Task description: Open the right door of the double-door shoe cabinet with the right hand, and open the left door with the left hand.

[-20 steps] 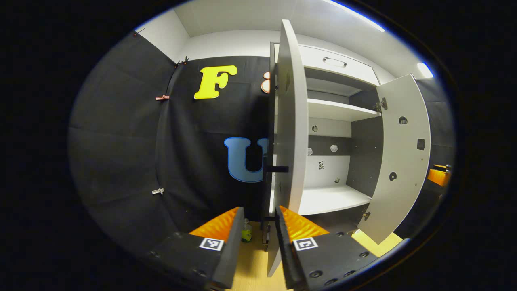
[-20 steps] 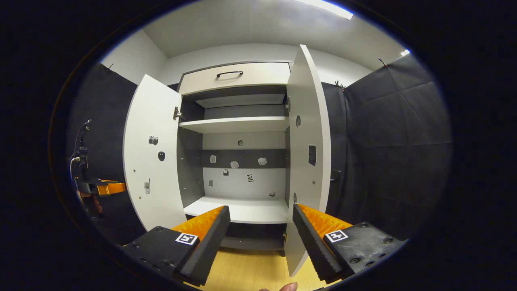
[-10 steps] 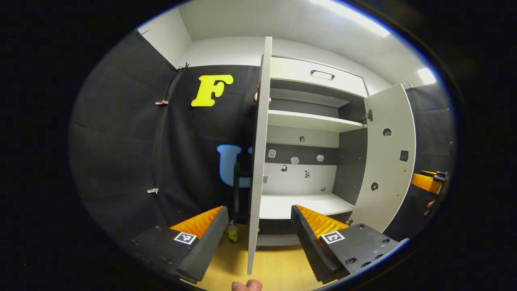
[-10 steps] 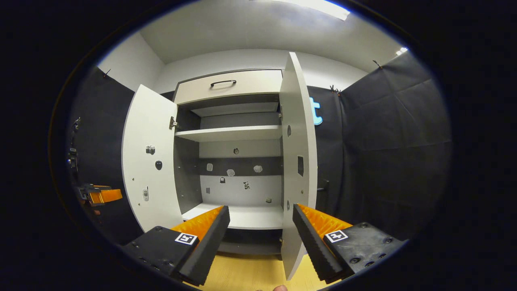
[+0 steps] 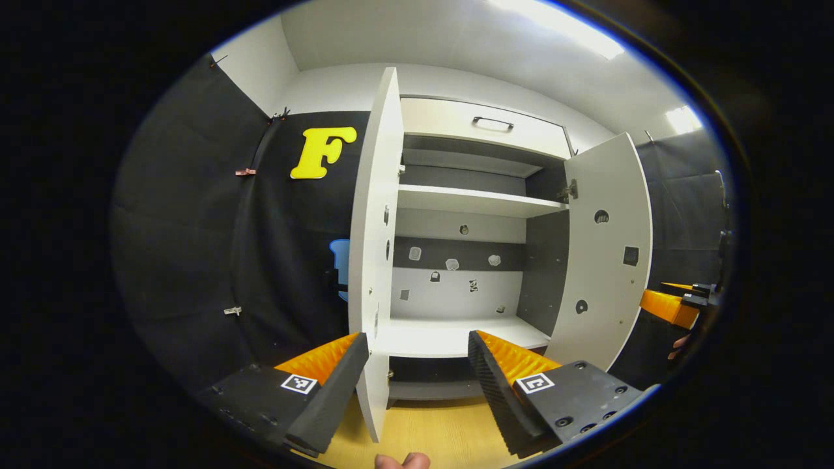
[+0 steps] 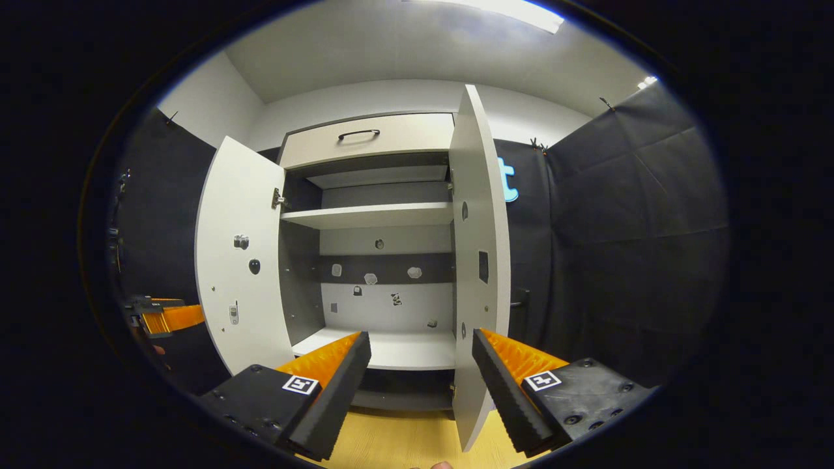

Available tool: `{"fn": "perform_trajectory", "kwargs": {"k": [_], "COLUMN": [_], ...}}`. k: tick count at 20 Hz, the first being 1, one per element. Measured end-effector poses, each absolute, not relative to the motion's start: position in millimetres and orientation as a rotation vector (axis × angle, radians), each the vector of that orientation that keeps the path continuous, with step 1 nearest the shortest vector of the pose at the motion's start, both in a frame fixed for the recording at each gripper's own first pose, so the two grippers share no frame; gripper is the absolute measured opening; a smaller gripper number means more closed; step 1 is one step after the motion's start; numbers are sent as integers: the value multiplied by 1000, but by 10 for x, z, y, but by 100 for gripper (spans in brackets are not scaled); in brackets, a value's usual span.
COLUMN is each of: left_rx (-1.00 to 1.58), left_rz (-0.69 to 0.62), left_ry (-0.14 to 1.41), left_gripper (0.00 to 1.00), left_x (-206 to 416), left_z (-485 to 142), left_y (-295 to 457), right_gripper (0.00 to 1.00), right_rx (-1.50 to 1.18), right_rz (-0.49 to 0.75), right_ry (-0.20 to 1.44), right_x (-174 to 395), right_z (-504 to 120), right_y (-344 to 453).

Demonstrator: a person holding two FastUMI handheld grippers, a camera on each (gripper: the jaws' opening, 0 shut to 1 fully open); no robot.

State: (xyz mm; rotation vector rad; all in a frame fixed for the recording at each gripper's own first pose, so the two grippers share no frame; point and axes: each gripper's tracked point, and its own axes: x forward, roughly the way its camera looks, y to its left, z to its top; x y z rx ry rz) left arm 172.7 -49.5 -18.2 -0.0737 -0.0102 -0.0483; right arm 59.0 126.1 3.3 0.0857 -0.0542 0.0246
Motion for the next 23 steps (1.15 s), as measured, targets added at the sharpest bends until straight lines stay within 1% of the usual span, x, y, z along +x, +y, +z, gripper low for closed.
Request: {"fn": "perform_trajectory", "kwargs": {"k": [18,19,20,23], "left_rx": [-39,-37,-36,-39], "left_rz": [-50,-51,-53,-57], "left_ry": [-18,-19,-19,-21], "left_gripper": [95,95,95,95], "left_x": [1753,1763,1766,1760], "left_z": [-167,-166,-163,-168], "left_y": [-600,-608,-614,-634], "right_gripper": [98,100,98,98], "right_rx": [78,80,84,92], "right_rz": [37,38,40,33], "right_ry": [-53,-57,-61,-67], "right_x": [622,621,617,606], "right_z": [33,44,58,72], "right_y": [1292,1292,1300,1254]}}
